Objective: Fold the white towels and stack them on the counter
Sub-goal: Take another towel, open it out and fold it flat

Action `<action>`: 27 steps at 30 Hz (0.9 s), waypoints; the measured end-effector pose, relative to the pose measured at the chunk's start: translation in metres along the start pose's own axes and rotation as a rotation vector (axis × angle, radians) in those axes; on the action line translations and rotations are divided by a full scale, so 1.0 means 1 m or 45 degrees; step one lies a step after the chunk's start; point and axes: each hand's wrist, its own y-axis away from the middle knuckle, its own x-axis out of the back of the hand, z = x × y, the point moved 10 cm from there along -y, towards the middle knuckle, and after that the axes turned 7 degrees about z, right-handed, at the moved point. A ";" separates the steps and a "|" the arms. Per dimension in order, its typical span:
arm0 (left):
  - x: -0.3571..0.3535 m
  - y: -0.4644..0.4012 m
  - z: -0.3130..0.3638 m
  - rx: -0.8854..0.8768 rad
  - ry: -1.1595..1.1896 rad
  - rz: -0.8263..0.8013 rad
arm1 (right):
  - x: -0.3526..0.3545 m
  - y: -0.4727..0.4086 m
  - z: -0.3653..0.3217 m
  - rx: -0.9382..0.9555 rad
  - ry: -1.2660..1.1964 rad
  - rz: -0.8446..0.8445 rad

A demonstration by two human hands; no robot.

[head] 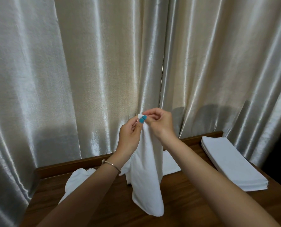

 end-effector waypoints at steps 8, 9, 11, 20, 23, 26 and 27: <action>0.004 0.000 -0.003 0.034 -0.011 0.063 | 0.004 -0.004 0.009 0.049 0.116 -0.032; 0.003 -0.001 -0.004 0.025 -0.034 0.060 | 0.004 -0.005 0.010 0.062 0.151 -0.021; 0.002 -0.003 -0.007 0.007 -0.081 0.038 | 0.006 -0.008 0.012 0.072 0.201 -0.002; 0.017 -0.019 -0.011 0.048 -0.090 0.184 | 0.002 -0.003 0.003 0.228 0.542 -0.149; 0.032 -0.031 -0.016 0.098 -0.117 0.289 | -0.004 -0.001 0.029 0.151 0.792 -0.438; 0.054 -0.046 -0.014 0.086 -0.119 0.406 | 0.001 0.006 0.064 0.043 1.097 -0.686; 0.062 -0.052 -0.011 0.076 -0.122 0.451 | 0.005 0.009 0.074 0.031 1.237 -0.743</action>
